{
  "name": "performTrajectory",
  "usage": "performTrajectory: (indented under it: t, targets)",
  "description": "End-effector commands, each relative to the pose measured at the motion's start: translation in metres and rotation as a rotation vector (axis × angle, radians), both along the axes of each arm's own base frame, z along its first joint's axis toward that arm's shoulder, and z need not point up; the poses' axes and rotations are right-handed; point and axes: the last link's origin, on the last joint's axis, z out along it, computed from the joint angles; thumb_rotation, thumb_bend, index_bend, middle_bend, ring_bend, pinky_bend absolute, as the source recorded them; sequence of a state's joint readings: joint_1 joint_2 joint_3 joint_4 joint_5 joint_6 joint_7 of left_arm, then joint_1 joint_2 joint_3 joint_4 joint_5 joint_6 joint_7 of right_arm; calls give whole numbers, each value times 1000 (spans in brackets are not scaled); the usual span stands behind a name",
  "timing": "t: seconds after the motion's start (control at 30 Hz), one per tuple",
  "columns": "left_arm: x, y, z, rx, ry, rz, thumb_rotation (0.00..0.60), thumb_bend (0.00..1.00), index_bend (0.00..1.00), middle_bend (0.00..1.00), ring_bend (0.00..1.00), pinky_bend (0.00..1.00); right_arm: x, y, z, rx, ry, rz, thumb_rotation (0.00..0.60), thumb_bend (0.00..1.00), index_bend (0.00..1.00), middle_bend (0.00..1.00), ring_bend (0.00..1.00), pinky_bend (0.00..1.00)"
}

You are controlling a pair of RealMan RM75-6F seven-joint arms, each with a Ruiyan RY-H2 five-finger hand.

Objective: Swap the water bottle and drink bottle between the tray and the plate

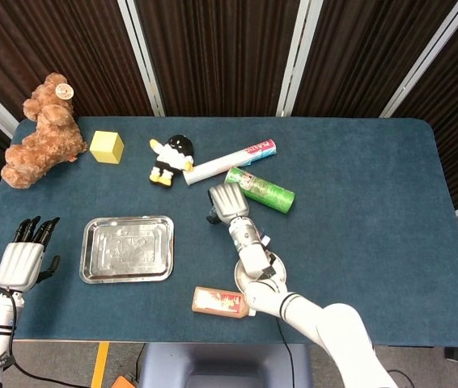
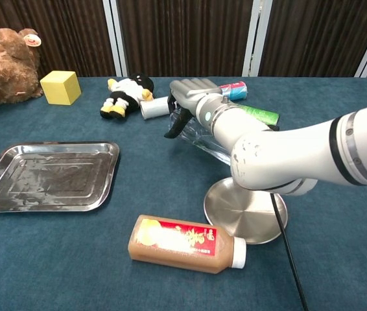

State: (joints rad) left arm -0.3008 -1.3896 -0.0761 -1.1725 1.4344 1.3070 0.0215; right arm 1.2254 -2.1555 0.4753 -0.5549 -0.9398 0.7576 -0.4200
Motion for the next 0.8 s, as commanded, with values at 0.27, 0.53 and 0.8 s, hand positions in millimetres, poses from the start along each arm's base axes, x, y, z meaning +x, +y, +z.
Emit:
performTrajectory:
  t: [0.27, 0.53, 0.8]
  targets:
    - [2, -1, -1, -4, 0, -6, 600, 427, 0, 134, 39, 81, 7, 9, 36, 66, 83, 103, 600, 343, 925, 882, 943, 1000]
    - [7, -4, -3, -8, -2, -32, 600, 427, 0, 134, 39, 81, -28, 58, 61, 181, 194, 145, 600, 343, 926, 883, 944, 1000]
    - [11, -6, -6, -23, -7, -52, 600, 427, 0, 134, 39, 81, -75, 102, 65, 264, 337, 211, 600, 344, 927, 884, 944, 1000]
